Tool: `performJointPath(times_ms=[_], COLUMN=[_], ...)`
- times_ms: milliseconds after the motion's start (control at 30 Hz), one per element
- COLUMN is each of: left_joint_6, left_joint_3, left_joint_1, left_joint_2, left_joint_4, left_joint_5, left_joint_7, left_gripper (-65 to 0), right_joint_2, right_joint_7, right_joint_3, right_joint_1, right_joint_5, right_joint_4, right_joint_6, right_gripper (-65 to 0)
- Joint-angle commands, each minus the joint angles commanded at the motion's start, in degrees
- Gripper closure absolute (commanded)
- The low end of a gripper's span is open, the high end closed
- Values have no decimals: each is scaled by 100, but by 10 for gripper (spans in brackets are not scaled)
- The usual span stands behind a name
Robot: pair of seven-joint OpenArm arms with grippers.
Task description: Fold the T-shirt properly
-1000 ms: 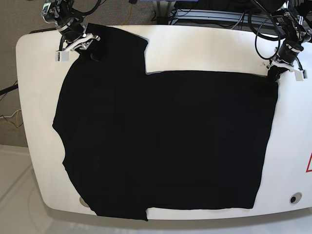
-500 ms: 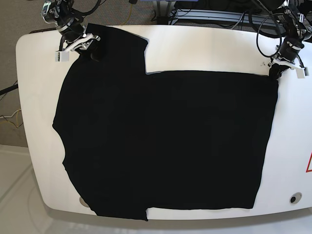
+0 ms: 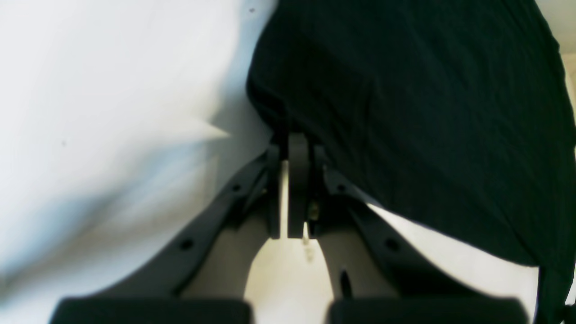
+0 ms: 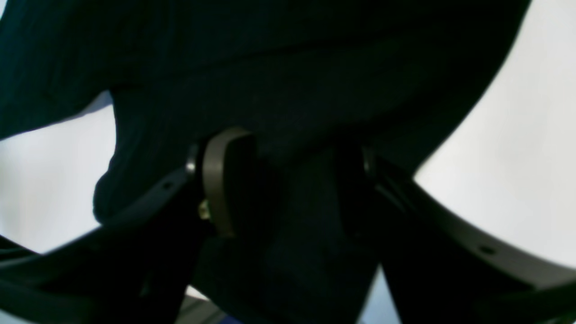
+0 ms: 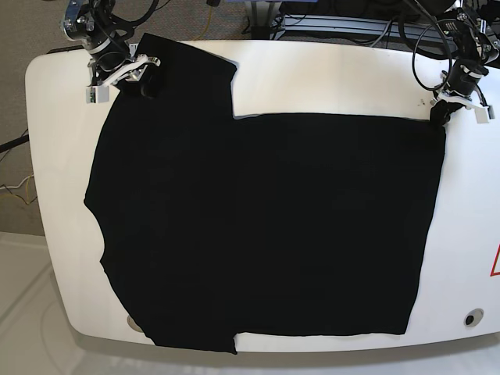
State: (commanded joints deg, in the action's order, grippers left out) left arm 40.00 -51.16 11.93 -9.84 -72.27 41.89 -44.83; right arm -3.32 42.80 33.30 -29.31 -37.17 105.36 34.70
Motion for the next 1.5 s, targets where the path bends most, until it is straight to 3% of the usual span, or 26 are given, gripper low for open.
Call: performJointPath(times_ms=[200, 267, 333, 367, 600, 667, 1000, 1133, 1300, 1400, 1467, 1500], left_joint_6=[0, 0, 0, 0, 0, 0, 0, 0, 0, 0, 0, 0], left_joint_3=[-12, -28, -37, -37, -7, 13, 52, 54, 36, 18, -10, -11], left_joint_1=[-23, -32, -20, -5, 45, 81, 102, 40, 66, 91, 106, 104], left_joint_2=[-24, -29, -29, -29, -33, -11, -1, 38, 49, 41, 26, 27], left_joint_4=[-10, -3, -6, -12, -19, -47, -140, -101, -99, -88, -76, -66], left_joint_5=[-63, -82, -83, -85, -55, -47, -53, -31, -31, -50, -40, -35], left_joint_7=[-16, -24, -5, -3, -16, -32, -30, -46, -73, -81, -37, -24], left_gripper=[0, 0, 0, 0, 0, 0, 0, 0, 0, 0, 0, 0], right_joint_2=[-3, -9, -30, -41, -126, -155, -168, -143, -98, -46, -8, -4], right_joint_7=[-10, 4, 46, 49, 39, 47, 75, 110, 140, 147, 110, 110], right_joint_3=[10, -10, 2, 2, 46, 356, 769, 782, 618, 525, 548, 543], right_joint_1=[-10, 6, 53, 57, 80, 64, 71, 39, -1, -11, -9, -11], right_joint_5=[-79, -119, -227, -235, -310, -354, -502, -418, -322, -252, -206, -203], right_joint_4=[-30, -95, -197, -203, -273, -238, -274, -245, -217, -185, -76, -70], right_joint_6=[7, 9, 13, 14, -3, 19, 103, 147, 84, -43, -199, -228], right_gripper=[-282, -208, -36, -4, 0, 0, 0, 0, 0, -134, -331, -363])
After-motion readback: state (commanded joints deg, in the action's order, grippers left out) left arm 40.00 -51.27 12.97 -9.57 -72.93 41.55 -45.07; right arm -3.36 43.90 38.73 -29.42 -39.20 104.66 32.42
